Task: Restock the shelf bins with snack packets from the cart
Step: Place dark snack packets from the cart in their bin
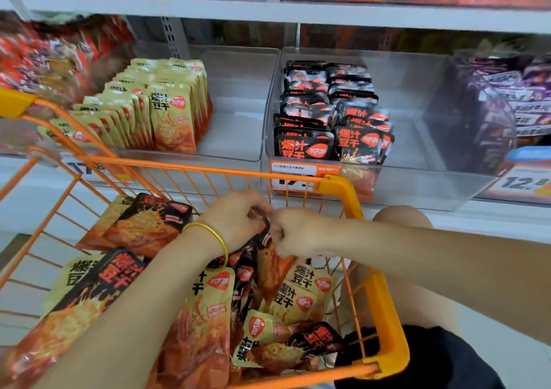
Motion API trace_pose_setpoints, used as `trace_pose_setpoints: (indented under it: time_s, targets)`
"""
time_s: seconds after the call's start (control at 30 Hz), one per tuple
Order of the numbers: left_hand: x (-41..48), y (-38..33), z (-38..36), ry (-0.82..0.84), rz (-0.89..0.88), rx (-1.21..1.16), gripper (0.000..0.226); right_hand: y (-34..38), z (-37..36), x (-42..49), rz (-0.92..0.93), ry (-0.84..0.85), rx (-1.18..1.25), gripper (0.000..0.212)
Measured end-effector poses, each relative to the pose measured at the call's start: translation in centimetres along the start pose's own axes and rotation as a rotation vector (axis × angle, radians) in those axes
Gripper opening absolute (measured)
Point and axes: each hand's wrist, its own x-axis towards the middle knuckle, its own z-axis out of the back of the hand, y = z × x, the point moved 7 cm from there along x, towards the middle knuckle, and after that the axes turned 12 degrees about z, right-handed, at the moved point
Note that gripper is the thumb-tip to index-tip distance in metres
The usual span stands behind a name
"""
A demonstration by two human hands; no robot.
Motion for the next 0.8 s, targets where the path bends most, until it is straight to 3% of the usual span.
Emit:
trace_pose_setpoints:
  time_s: [0.13,0.27,0.37,0.43,0.5,0.57,0.67,0.8]
  targets:
    - [-0.7,-1.8,-0.9,0.149,-0.107,-0.092,0.029,1.4,4.0,-3.1,0.028,-0.171,-0.018,0.029]
    - [-1.1,-3.5,-1.3,0.271,-0.126,-0.281,0.018,1.8,7.6,-6.2,0.11,-0.388,0.294,0.029]
    - [-0.7,-5.1,0.1,0.224,-0.144,-0.333,0.004,0.6,9.8,-7.6,0.14,-0.537,0.421,0.026]
    - [-0.1,-6.2,1.1,0.169,-0.149,-0.406,0.008,-0.4,11.2,-8.4,0.17,-0.663,0.638,0.017]
    - [0.7,-7.1,2.1,0.069,-0.12,-0.505,0.013,-1.8,12.1,-9.2,0.178,-0.739,0.846,0.031]
    - [1.7,-8.0,2.9,-0.048,-0.08,-0.627,0.017,-3.1,12.3,-10.0,0.171,-0.699,0.988,0.045]
    - [3.4,-9.8,3.3,-0.152,-0.065,-0.67,0.019,-4.4,12.1,-10.5,0.177,-0.62,0.983,0.034]
    - [4.8,-12.1,2.8,-0.254,-0.11,-0.632,0.004,-7.9,13.8,-11.0,0.063,-0.817,0.939,0.004]
